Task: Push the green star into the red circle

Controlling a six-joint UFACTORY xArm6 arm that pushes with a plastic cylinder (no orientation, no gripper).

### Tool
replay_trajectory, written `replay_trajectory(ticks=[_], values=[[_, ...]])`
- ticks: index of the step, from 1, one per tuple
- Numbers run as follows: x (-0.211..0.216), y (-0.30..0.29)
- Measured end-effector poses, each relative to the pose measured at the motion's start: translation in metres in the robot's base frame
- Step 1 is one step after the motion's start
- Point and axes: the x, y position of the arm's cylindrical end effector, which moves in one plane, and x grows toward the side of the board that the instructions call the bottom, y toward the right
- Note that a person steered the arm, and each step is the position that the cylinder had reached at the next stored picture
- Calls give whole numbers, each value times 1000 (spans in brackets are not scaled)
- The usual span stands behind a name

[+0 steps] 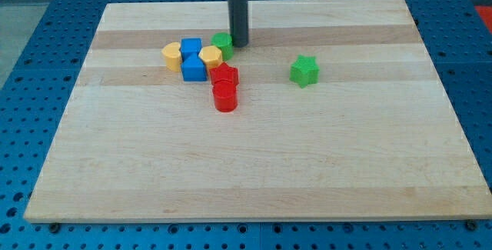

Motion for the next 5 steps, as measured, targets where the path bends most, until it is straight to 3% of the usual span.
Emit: replay_trajectory(ticks=[3,5], values=[[8,-13],[3,95]])
